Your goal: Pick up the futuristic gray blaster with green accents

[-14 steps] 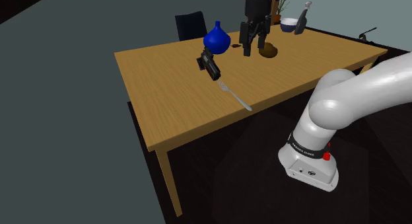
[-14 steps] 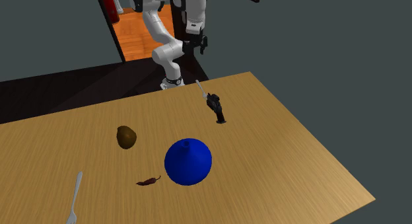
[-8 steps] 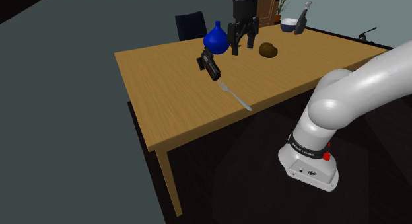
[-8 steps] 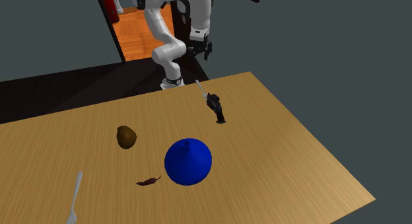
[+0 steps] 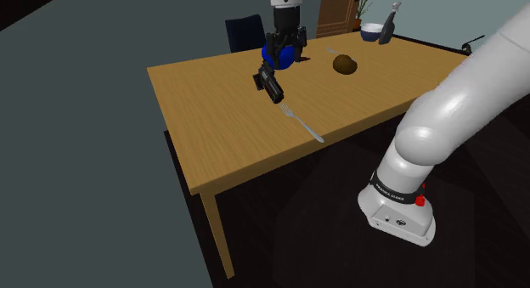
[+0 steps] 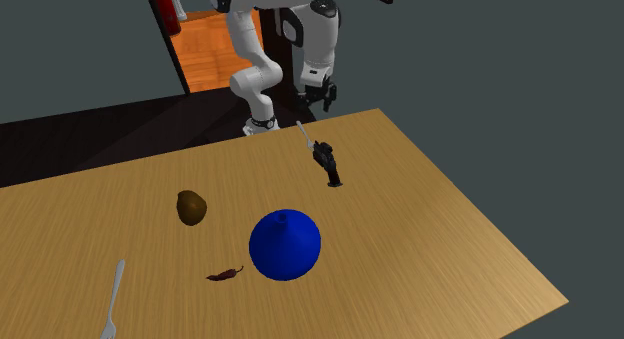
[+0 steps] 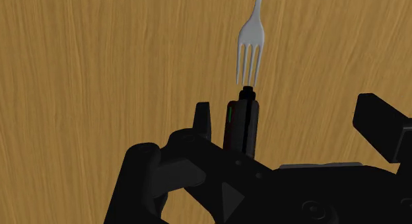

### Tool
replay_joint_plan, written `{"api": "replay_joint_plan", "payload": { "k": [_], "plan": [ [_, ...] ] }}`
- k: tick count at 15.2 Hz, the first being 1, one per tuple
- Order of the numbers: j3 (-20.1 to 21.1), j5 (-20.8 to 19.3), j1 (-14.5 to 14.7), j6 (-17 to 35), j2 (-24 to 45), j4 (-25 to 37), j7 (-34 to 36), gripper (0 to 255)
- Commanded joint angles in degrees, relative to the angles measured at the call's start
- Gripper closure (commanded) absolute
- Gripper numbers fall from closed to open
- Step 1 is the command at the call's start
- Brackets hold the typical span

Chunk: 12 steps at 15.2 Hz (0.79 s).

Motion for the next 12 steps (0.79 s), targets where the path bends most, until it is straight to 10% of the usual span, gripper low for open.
{"api": "replay_joint_plan", "payload": {
  "k": [1, 12],
  "plan": [
    [-0.5, 0.1, -0.4, 0.9, 4.5, 3.4, 0.3, 0],
    [-3.1, 2.2, -3.0, 1.2, 29.7, 27.4, 1.7, 0]
  ]
}}
